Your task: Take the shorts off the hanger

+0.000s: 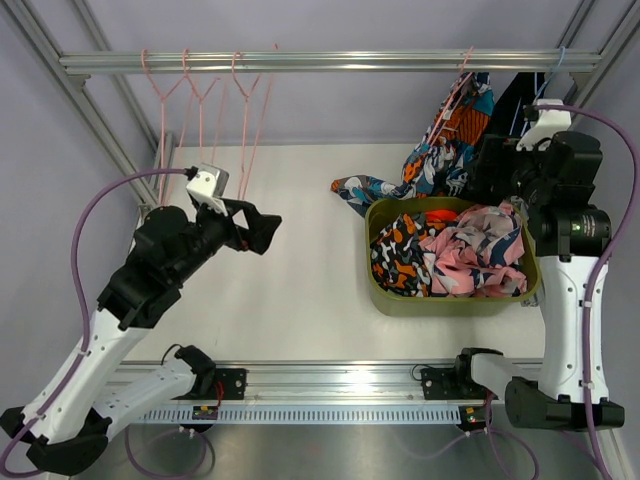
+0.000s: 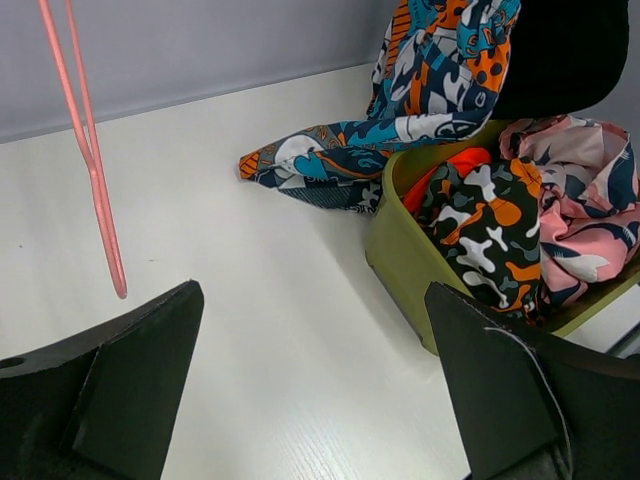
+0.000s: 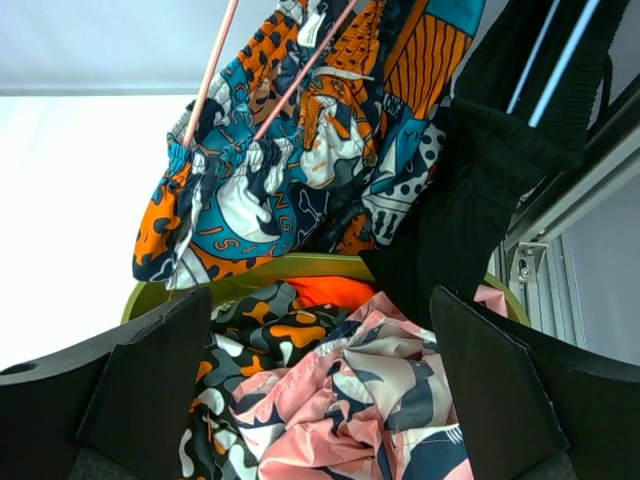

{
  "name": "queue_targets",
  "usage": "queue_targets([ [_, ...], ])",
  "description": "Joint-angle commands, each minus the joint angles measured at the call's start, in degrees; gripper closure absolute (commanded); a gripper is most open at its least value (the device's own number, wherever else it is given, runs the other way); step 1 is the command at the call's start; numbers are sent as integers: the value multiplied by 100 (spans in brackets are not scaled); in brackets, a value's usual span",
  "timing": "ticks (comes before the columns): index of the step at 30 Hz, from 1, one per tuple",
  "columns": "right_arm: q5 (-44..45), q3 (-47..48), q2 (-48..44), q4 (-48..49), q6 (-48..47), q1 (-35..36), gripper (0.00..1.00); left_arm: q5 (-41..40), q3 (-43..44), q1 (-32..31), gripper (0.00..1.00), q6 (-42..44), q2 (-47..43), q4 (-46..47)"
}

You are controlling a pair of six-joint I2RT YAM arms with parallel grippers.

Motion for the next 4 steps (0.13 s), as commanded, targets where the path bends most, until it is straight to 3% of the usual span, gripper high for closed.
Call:
queue_targets([
  [1,262,71,-66,123,189,39,0,-185,-87,20,1,-80,-67,138],
  [4,289,-60,-118,201,172,39,1,-167,-131,20,1,-63,-67,173],
])
